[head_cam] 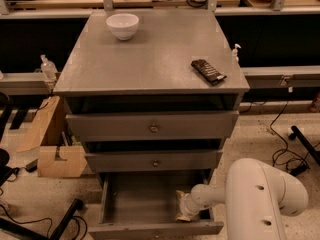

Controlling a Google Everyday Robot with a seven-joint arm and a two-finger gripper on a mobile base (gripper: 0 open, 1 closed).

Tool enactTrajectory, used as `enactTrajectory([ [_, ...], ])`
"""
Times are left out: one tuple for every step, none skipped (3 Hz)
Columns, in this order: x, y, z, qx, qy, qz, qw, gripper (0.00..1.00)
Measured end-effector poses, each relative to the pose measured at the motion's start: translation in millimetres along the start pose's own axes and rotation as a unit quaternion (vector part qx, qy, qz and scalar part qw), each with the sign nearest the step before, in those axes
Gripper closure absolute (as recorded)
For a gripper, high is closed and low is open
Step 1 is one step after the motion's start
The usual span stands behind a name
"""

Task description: Open bottom drawer

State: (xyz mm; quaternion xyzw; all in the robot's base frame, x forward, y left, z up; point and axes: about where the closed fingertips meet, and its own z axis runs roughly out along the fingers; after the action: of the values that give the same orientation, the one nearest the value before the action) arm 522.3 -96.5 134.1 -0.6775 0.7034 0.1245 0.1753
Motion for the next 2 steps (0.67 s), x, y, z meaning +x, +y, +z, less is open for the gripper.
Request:
enactTrajectory([
  [0.0, 0.0, 0.0, 0.0, 0.0, 0.0, 1.0, 0.0],
  [0.0, 0.0, 0.0, 0.0, 0.0, 0.0, 1.0, 0.16],
])
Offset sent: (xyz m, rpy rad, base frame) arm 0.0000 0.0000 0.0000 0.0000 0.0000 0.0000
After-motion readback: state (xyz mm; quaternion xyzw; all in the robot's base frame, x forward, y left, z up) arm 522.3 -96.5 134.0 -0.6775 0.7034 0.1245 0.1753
